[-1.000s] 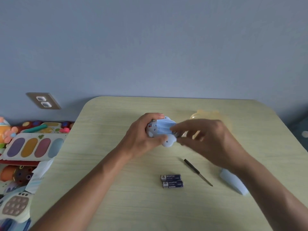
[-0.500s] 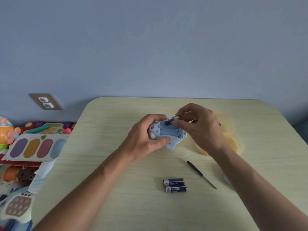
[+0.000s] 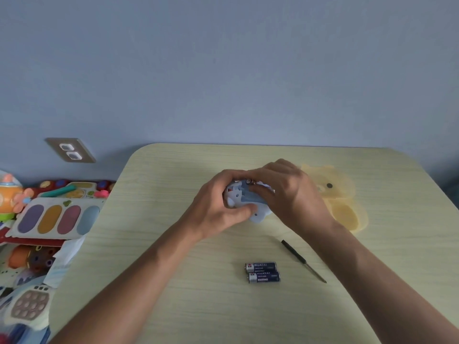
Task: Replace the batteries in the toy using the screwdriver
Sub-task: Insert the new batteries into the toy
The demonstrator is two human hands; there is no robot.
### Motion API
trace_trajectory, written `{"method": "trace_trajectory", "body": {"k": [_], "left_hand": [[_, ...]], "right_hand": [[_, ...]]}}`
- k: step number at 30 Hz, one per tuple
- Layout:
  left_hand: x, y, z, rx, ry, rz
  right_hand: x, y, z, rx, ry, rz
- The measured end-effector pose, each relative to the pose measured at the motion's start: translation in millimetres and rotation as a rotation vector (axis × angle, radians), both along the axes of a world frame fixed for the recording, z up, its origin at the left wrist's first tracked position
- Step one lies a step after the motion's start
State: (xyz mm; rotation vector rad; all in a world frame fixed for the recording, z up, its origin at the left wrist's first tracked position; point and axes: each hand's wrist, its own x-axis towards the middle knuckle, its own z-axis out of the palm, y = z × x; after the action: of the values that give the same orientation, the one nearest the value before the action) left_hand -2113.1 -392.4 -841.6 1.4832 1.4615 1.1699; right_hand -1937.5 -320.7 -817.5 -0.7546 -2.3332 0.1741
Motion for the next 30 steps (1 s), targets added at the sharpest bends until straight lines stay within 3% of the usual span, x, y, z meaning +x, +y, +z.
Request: {"method": "trace_trajectory", "body": {"k": [3,12,21,25,30], "left_hand": [[0.0,0.6,-0.1,-0.002,0.014,0.002],[-0.4,2.2,-2.2,-0.001,0.023,0.002],[-1.4,3.0,-4.8,0.000,0.021,0.001],[-1.8,3.7,-4.7,-0.002,0.018,0.001],[-1.4,3.8,-3.8,0.013,0.012,-0.006]], "right_hand": [[-2.7,-0.7,-2.8,0.092,-0.034,-0.026],[-7.1,3.4,-5.6,-0.045,0.004,0.008],[-4.4,3.6,-7.8,-0.013,-0.094,0.011],[0.2,5.8,-0.6,-0.090,-0.106,0.080],[21.4,-8.6,10.2,-0.273,0.035,0.060]]}}
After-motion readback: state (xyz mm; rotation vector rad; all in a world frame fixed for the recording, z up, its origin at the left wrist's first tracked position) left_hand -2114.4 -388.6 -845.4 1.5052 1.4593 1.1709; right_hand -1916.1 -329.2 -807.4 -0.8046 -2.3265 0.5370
